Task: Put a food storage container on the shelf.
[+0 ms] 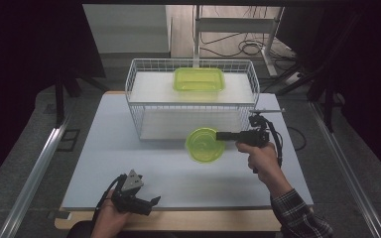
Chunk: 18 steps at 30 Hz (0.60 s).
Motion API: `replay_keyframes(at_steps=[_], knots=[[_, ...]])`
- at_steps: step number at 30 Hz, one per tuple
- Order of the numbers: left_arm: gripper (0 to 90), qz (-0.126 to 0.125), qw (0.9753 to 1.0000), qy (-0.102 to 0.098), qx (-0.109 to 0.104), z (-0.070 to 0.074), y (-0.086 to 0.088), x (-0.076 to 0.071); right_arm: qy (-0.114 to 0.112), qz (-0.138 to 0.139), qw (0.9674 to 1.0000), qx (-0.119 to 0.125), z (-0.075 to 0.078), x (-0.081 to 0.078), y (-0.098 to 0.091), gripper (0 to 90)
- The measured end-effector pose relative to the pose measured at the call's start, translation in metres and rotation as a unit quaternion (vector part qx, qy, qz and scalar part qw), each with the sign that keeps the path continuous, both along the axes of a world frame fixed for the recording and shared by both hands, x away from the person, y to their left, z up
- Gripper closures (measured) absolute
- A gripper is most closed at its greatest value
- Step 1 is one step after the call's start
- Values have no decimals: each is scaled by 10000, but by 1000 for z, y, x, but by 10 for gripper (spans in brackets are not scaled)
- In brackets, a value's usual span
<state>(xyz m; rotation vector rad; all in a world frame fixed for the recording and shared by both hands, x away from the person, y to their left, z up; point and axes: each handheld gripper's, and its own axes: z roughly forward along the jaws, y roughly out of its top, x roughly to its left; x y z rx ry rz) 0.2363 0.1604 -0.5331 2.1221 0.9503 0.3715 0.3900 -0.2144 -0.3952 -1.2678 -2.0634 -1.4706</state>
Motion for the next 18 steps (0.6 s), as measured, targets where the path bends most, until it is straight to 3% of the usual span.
replay_keyframes(at_steps=[18], knots=[[27,-9,10000,14,9,-1,0,1,-238,-236,9991,276,56,17,2,809]])
